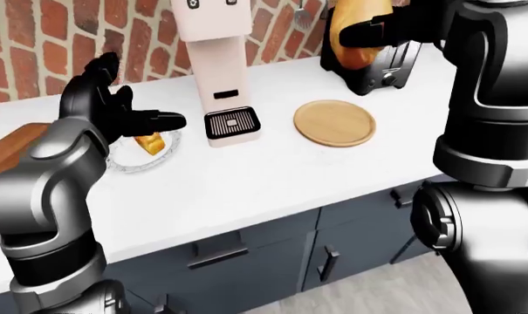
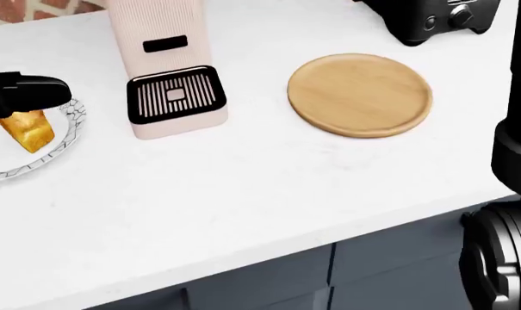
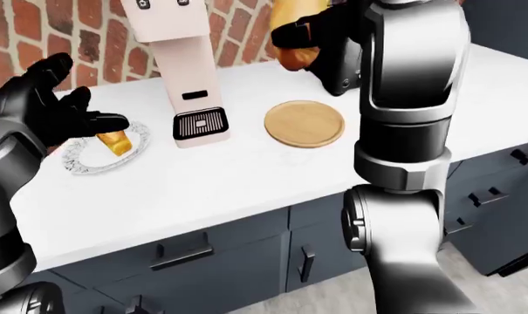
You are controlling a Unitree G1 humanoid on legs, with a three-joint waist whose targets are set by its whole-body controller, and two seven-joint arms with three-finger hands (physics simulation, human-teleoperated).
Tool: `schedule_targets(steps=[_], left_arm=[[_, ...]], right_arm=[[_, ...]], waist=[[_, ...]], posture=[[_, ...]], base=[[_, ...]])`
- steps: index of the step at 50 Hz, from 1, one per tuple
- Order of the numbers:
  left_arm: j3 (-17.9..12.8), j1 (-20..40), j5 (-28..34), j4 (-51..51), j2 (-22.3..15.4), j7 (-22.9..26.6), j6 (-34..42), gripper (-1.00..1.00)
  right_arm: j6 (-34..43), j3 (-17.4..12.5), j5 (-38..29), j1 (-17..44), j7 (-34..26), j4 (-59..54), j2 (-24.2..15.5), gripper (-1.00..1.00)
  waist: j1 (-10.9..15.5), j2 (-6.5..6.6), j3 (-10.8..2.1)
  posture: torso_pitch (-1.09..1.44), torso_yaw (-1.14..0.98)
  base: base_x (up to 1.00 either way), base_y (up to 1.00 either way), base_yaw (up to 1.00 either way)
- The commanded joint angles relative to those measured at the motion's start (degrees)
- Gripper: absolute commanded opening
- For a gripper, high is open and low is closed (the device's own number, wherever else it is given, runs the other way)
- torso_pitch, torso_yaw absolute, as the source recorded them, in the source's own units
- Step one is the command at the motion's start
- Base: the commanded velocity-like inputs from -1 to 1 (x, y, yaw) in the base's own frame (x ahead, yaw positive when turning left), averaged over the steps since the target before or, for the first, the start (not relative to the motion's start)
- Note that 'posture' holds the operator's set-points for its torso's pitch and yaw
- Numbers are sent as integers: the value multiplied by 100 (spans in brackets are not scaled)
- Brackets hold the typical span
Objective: Place all breads on the cutting board.
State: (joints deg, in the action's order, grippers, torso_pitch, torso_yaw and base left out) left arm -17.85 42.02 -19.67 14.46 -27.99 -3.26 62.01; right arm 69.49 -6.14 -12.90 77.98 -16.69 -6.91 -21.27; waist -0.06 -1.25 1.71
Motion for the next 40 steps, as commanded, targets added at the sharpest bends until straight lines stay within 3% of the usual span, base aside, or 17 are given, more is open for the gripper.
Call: schedule_targets(steps=[1, 4, 7, 9, 10, 12, 13, 14, 16, 19, 20, 24, 31, 40], left_arm=[[-80, 163, 26, 161, -86, -26, -214, 100], [-83, 142, 32, 150, -94, -17, -240, 100], [-88, 160, 23, 168, -104, -22, -205, 100], [-83, 171, 21, 164, -100, -27, -202, 100], [-82, 170, 22, 150, -97, -23, -222, 100], [-83, 178, 12, 175, -90, -35, -194, 100], [-77, 166, 14, 178, -86, -34, -199, 100], [-78, 152, 15, 174, -83, -29, -215, 100], [-83, 120, 13, 198, -79, -28, -208, 100], [-76, 141, 14, 194, -81, -28, -200, 100], [-60, 161, 19, 173, -82, -22, -213, 100], [63, 251, 75, 36, -105, 61, -308, 100], [462, 622, 563, -804, -241, 661, -918, 100], [651, 780, 1323, -1273, -357, 1739, -1400, 100]], right_arm=[[-203, -22, 40, 166, 52, 147, -26, -100], [-186, -15, 66, 121, 81, 191, -37, -100], [-111, 9, 96, 76, 88, 281, -30, -100], [-111, 13, 116, 47, 80, 302, -36, -100], [-148, -3, 128, 36, 92, 300, -34, -100], [-169, -33, 164, 78, 134, 283, -30, -100], [-179, -55, 182, 83, 174, 290, -17, -100], [-167, -69, 203, 91, 210, 300, -6, -100], [-152, -36, 235, 39, 236, 324, -14, -100], [-151, -9, 264, 54, 232, 322, -27, -100], [-139, -13, 276, 54, 226, 342, -32, -100], [-153, -1, 280, 34, 232, 340, -54, -100], [-111, -13, 292, -130, 215, 502, -69, -100], [-77, -7, 304, -230, 224, 607, -55, -100]], waist=[[3, -9, -69], [-30, 116, -27], [-94, 345, -5], [-150, 620, 18], [-172, 859, -56], [-137, 662, 71], [-162, 667, -82], [-176, 673, -104], [-102, 288, -63], [18, -123, 145], [51, 62, 97], [53, 146, 7], [55, 229, -33], [17, 252, -16]], posture=[[0, 0], [0, 0], [0, 0], [0, 0], [0, 0], [0, 0], [0, 0], [0, 0], [0, 0], [0, 0], [0, 0], [0, 0], [0, 0], [0, 0]], base=[[13, 31, 0], [14, 32, 0], [15, 31, 0], [5, 13, 0], [0, 0, 0], [0, 0, 0], [0, 6, 0], [0, 38, 0], [5, 51, 0], [5, 27, 0], [0, 0, 0], [0, 0, 0], [0, 0, 0], [0, 0, 0]])
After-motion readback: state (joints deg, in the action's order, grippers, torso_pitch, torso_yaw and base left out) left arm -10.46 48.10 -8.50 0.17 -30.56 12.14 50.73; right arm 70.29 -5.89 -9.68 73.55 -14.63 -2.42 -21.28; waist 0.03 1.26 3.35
